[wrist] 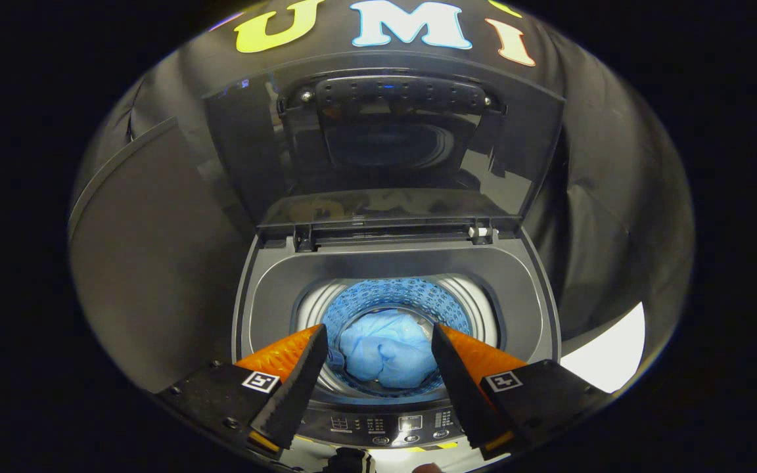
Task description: Put the clothes into the washing machine and then close the washing machine lid.
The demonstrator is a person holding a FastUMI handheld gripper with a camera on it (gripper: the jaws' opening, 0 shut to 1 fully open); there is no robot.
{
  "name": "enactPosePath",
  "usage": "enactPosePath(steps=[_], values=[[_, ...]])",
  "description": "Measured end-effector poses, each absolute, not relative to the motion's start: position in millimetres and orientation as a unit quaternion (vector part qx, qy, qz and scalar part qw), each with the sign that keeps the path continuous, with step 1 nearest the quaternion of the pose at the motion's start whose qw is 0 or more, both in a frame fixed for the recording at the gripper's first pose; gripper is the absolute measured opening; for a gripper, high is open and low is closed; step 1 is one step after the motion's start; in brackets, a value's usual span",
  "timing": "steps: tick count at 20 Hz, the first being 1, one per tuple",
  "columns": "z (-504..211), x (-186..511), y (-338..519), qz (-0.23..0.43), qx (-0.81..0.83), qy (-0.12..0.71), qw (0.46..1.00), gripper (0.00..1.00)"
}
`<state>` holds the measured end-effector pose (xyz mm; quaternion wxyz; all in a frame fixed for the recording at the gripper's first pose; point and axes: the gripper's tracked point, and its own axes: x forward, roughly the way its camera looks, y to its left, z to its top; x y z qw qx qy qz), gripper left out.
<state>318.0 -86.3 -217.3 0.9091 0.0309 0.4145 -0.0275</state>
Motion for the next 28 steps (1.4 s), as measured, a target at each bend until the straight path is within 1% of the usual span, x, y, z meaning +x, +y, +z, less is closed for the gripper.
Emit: enactPosePath(steps=[6,10,15,21,28], values=[[-199,323,-90,-0.030,0.020,0.380,0.924,0.98],[-163,327,-88,-0.019,0.027,0.326,0.945,0.98],[-109,343,-87,-0.008,0.030,0.235,0.971,0.97],[-55,363,-88,-0.004,0.037,0.147,0.988,0.97],[-15,405,-87,0.009,0.051,0.098,0.994,0.97]])
